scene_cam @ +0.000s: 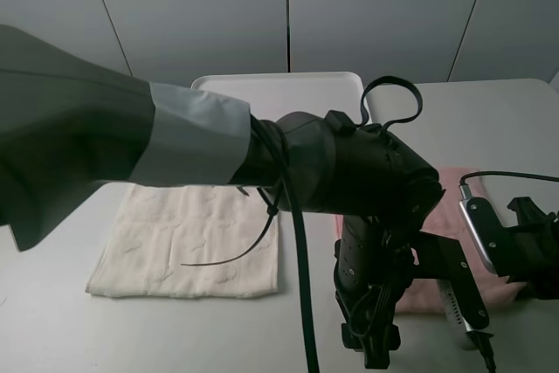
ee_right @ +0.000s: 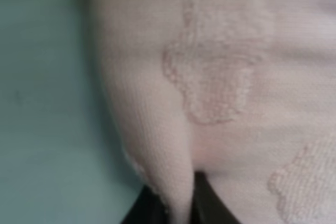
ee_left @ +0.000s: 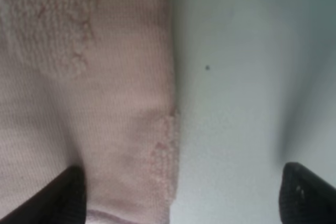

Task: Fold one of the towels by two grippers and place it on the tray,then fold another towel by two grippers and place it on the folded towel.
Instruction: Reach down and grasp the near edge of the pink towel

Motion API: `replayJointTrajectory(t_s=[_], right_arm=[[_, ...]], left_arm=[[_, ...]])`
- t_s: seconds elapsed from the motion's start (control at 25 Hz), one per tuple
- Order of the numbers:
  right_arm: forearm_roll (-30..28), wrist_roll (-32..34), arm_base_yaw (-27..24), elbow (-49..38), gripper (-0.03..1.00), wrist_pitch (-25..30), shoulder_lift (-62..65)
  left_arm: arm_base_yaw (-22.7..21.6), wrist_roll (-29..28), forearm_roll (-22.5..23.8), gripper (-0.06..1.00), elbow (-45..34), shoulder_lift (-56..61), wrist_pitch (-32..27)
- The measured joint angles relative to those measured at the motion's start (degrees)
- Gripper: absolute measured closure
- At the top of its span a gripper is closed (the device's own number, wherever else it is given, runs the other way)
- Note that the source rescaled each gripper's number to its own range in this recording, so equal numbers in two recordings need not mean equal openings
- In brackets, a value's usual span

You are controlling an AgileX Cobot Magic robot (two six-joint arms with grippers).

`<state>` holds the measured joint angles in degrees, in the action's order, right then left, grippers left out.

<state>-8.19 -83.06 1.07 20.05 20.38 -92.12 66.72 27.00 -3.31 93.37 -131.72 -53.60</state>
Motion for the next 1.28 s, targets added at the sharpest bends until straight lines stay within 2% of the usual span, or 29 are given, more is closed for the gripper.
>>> replayJointTrajectory(t_s=[0.08,0.44,0.52,0.68,0.96,1.04,1.2,1.28], right_arm=[[0.00,0.00,0.00,0.00,0.96,-0.18,0.00],[0.12,0.27,0.00,0.00,0.96,-0.31,0.00],[0.12,0.51,0.00,0.00,0.96,-0.31,0.00],[0.12,0.65,0.00,0.00,0.96,-0.31,0.00],[0.49,0.78,0.00,0.00,0.96,-0.31,0.00],[1.79,0.78,0.00,0.00,0.96,-0.42,0.00],[2.71,1.72,0.00,0.00,0.96,-0.53,0.00],[2.96,3.54,0.00,0.00,0.96,-0.52,0.00]], left_arm=[[0.00,0.00,0.12,-0.01,0.00,0.00,0.00],[0.00,0.00,2.00,0.01,0.00,0.00,2.26],[0.00,0.00,2.11,0.09,0.00,0.00,2.53],[0.00,0.00,2.61,0.31,0.10,-0.78,2.44],[0.00,-2.01,3.62,0.36,0.44,-1.13,2.57],[0.00,-2.43,4.36,0.45,0.44,-1.13,2.68],[0.00,-2.78,5.66,0.87,0.44,-1.13,3.58],[0.00,-2.78,5.79,0.93,0.44,-1.13,3.83]])
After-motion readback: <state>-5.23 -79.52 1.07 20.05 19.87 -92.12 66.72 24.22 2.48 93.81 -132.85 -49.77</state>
